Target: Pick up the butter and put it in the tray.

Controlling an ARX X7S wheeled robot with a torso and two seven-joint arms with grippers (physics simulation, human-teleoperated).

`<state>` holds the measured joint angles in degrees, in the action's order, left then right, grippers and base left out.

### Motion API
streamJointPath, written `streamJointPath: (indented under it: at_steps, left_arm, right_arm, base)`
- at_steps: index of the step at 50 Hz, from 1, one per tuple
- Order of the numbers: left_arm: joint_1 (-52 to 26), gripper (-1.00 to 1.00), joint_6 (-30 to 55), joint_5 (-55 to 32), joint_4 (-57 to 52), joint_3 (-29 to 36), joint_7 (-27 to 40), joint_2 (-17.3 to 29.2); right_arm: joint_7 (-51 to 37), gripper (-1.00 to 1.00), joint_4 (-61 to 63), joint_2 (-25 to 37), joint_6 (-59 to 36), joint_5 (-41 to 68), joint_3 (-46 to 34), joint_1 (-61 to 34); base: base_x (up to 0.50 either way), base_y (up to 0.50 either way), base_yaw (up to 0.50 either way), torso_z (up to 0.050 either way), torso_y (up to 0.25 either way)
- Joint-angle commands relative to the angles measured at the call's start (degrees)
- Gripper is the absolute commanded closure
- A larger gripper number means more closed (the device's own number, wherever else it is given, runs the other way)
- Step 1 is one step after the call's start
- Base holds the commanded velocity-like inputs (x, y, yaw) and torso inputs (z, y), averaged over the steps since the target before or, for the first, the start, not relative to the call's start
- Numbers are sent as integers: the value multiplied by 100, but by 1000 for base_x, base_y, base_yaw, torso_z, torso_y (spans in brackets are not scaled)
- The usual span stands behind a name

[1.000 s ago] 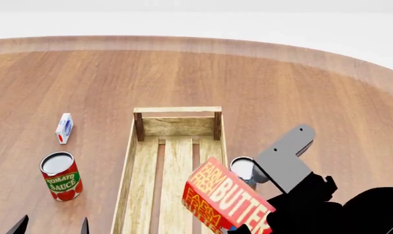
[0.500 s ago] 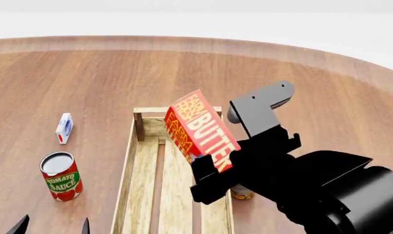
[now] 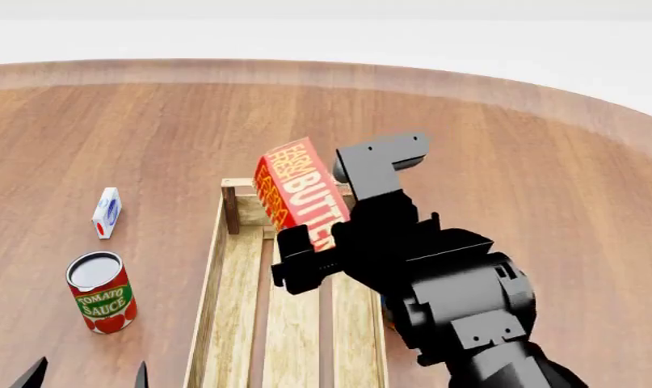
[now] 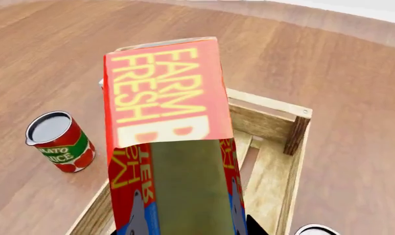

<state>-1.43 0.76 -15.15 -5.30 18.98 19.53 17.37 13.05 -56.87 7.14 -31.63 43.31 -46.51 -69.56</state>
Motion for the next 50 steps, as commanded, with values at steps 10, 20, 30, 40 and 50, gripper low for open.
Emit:
streamJointPath:
  at_steps: [10,20,30,40,50]
  left_arm:
    - [14,-100,-17,-26,-46,30,33,25]
    - [28,-100,-53,-58,-30,22,47,32]
    - [16,-100,-45,-69,-31,43,60,37]
    - [19,-100,-33,-90,-35,53,71,56]
    - [13,-100,-16,-102,-78,66,85,80]
  right_arm:
    - [406,100,-1529,-713,1023,1171,-2055,2]
    - [389,100,-1575,-714,1136,2188,-3189,133]
    - [326,100,-1669,-714,1150,2554,-3636,322]
    - [341,100,-1683,-714,927,2549,-3774,459]
    - [354,100,-1679,-714,836,2495,-3739,463]
  base:
    - [0,0,0,0,1]
    - [0,0,0,0,1]
    - [0,0,0,1,1]
    - [0,0,0,0,1]
    - [-1,0,1,0,1]
